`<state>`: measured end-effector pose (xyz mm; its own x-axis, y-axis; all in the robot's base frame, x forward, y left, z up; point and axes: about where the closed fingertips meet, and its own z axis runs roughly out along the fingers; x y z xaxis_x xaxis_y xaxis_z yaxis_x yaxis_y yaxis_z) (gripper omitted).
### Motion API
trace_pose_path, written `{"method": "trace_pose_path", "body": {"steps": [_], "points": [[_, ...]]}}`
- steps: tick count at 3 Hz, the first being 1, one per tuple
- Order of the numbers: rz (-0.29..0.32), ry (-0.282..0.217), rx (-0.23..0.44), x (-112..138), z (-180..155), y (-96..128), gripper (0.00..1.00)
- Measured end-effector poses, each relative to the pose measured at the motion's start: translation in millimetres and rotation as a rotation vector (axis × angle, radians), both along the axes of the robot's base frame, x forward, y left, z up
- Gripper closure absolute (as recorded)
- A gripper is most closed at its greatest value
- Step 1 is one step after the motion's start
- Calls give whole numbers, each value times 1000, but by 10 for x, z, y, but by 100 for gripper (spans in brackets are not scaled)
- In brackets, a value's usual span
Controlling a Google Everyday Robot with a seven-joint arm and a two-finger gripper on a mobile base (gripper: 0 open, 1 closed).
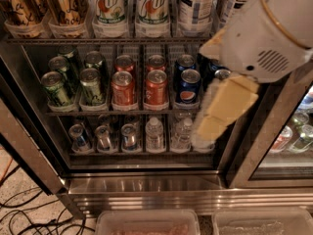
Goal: Pick green can from middle shelf of fridge
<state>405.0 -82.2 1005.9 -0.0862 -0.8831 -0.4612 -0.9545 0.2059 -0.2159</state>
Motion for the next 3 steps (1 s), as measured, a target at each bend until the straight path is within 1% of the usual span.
{"method": "trace_pose_path", "body": {"steps": [1, 2, 3], "points": [[48, -10, 181, -58, 25, 496, 0], [61, -19, 266, -122, 214, 702, 0], [43, -30, 255, -90, 116, 699, 0]]}}
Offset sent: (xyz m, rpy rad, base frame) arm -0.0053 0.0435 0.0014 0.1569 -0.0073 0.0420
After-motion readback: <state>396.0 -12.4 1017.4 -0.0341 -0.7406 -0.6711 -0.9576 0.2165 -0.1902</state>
